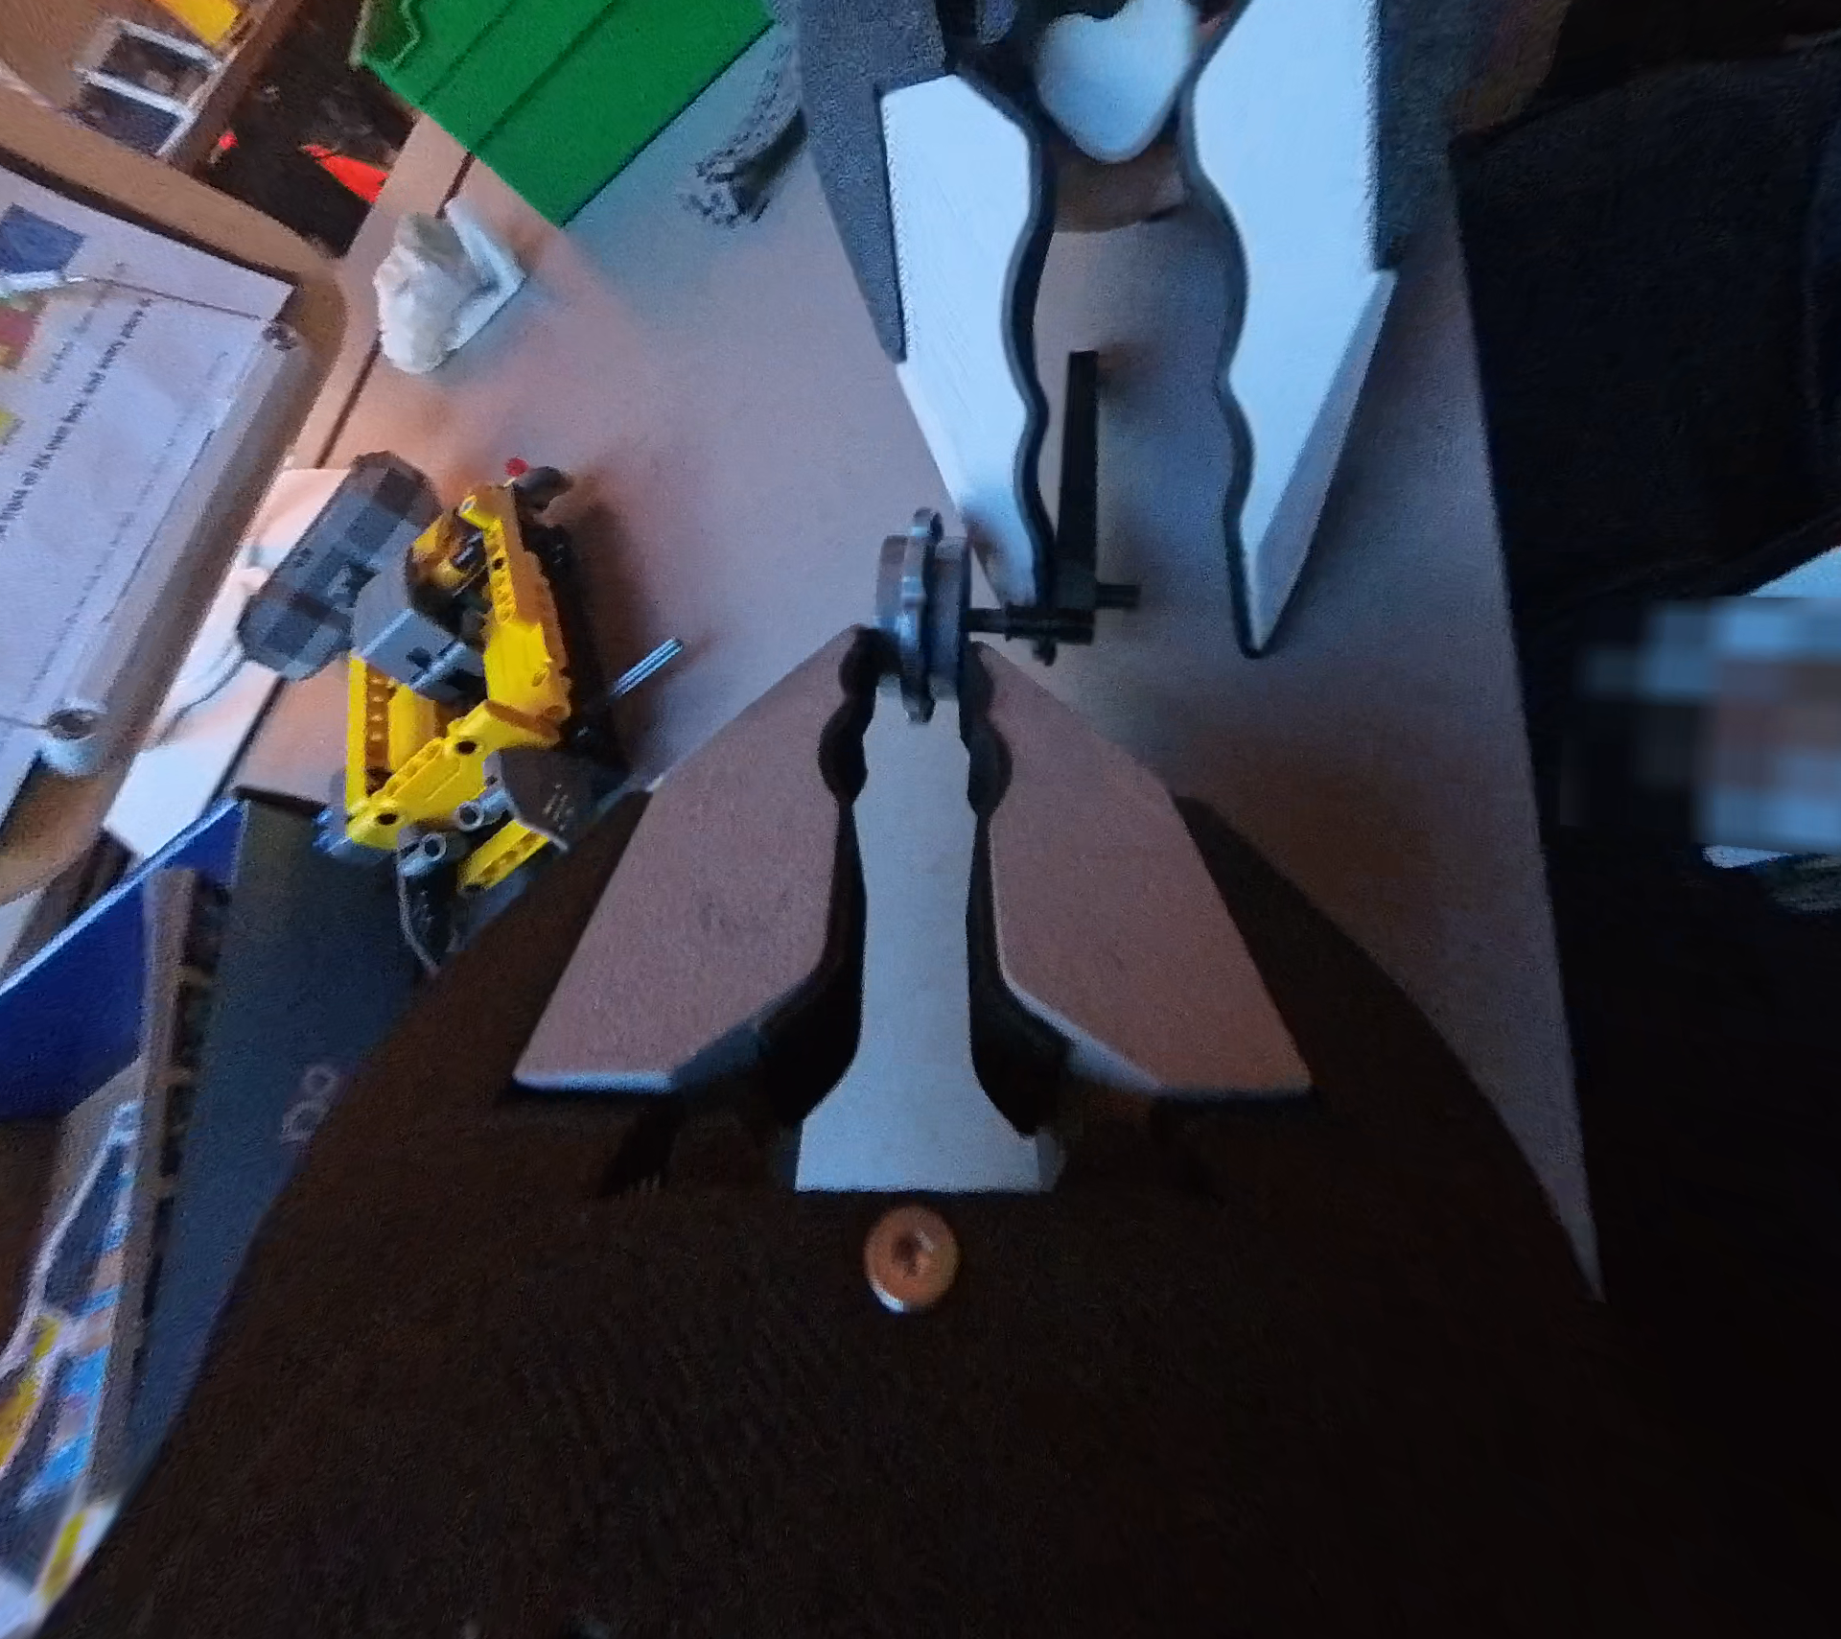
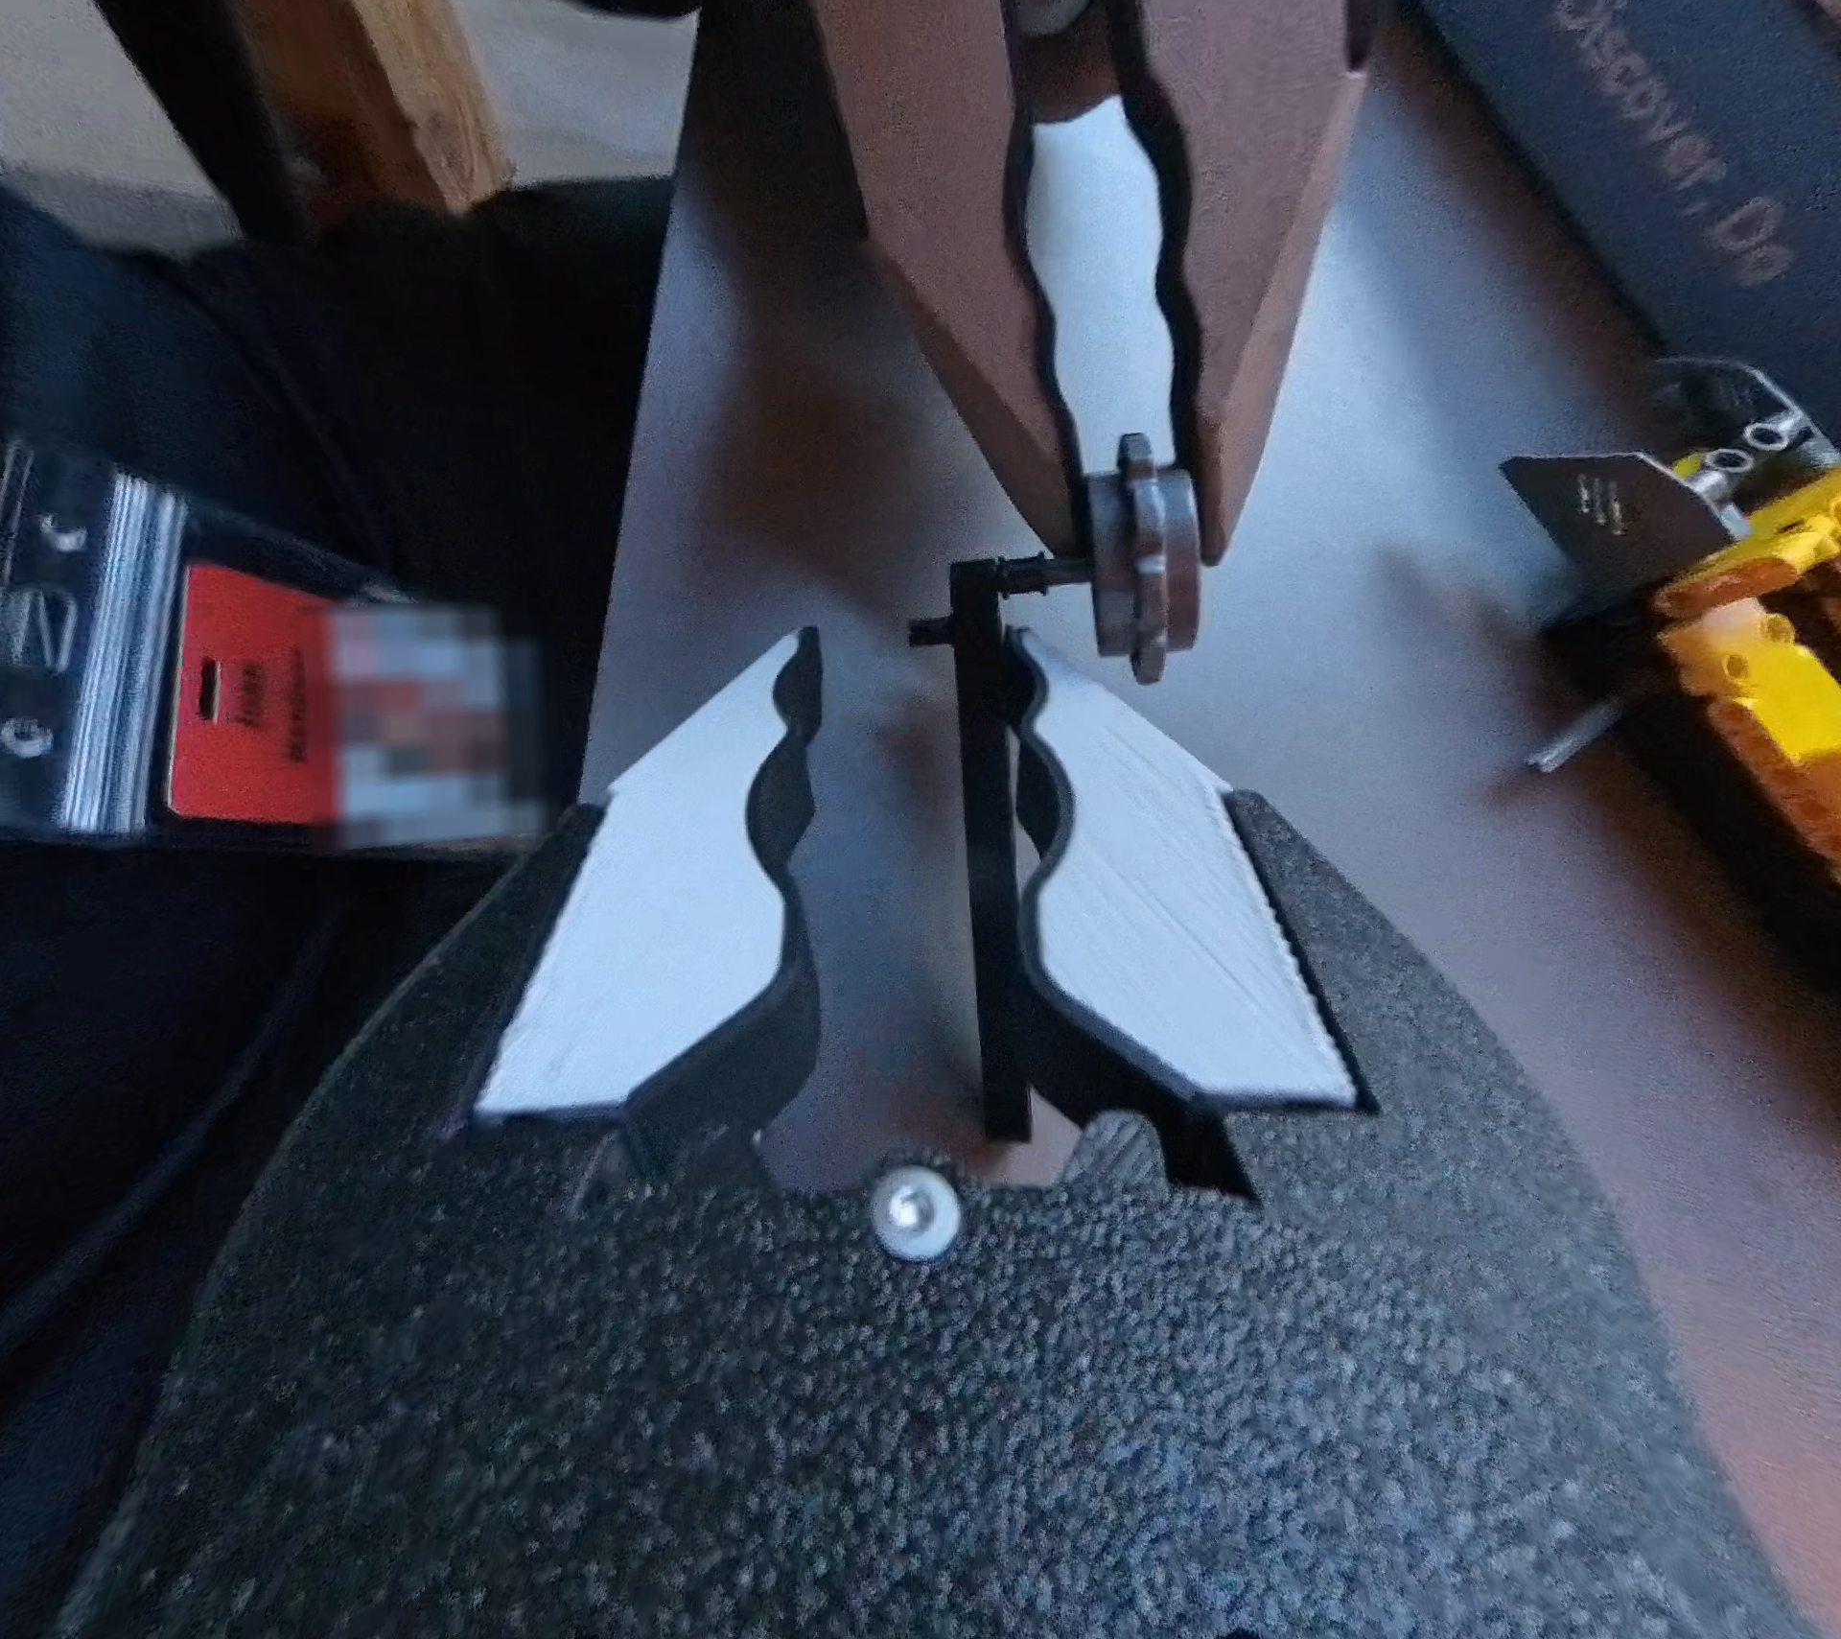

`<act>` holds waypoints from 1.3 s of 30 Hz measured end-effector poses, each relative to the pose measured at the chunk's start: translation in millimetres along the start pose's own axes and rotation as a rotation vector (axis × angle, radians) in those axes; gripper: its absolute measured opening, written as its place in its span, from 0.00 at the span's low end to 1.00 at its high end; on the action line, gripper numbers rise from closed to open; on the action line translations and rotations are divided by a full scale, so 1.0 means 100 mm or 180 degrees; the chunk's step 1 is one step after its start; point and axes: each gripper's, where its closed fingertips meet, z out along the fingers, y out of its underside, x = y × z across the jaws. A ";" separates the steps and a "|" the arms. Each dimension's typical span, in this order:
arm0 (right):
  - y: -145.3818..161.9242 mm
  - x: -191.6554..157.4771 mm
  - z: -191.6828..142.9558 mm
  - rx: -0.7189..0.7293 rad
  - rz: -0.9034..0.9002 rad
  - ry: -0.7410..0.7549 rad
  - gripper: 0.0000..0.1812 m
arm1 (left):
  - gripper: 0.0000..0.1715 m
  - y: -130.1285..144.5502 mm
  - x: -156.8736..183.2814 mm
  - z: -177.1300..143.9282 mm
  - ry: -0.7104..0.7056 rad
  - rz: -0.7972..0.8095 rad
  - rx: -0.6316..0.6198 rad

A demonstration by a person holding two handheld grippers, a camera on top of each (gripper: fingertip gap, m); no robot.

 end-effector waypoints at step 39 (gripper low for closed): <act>0.08 0.33 0.10 -0.0599 0.0858 0.0480 0.05 | 0.10 0.11 -0.01 0.11 -0.0391 -0.0632 -0.0645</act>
